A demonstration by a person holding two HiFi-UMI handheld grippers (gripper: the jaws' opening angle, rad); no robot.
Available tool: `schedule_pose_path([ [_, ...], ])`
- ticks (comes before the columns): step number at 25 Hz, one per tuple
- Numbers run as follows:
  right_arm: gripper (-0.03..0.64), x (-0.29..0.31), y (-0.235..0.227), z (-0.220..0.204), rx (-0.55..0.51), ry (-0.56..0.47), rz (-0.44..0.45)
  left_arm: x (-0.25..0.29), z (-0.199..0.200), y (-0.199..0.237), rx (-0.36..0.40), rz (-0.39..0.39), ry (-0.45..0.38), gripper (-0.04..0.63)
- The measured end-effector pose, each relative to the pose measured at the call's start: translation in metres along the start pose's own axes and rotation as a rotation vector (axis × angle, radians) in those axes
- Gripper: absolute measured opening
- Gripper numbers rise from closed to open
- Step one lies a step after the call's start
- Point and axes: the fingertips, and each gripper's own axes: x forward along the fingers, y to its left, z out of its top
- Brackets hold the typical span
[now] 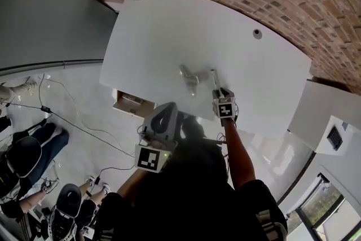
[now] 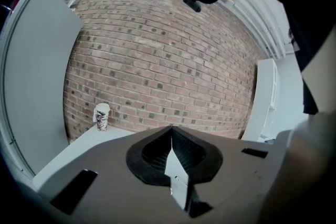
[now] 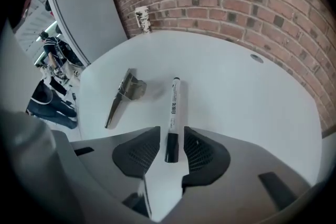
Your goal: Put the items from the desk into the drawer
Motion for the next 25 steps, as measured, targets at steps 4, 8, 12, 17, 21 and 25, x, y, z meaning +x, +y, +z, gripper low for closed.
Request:
schedule_pose_path([
  [4, 0.127, 0.007, 0.000, -0.007, -0.002, 0.039, -0.008, 0.002, 0.002, 0.006, -0.008, -0.002, -0.008, 0.005],
  [8, 0.112, 0.009, -0.002, -0.009, 0.002, 0.045, -0.014, 0.003, 0.001, 0.012, -0.016, -0.009, -0.004, 0.005],
  [12, 0.060, 0.010, -0.002, -0.011, -0.011, 0.065, -0.022, 0.001, 0.003, 0.014, -0.016, -0.015, -0.015, 0.005],
  [17, 0.058, -0.002, -0.003, -0.001, 0.014, 0.035, -0.039, -0.005, 0.007, 0.019, -0.015, -0.019, -0.034, 0.005],
  [21, 0.058, -0.026, 0.001, 0.018, 0.013, -0.028, -0.039, -0.011, 0.011, 0.022, -0.031, -0.020, -0.058, 0.005],
  [25, 0.058, -0.047, 0.010, 0.048, -0.022, -0.103, -0.027, -0.013, 0.017, 0.026, -0.022, -0.010, -0.084, 0.005],
])
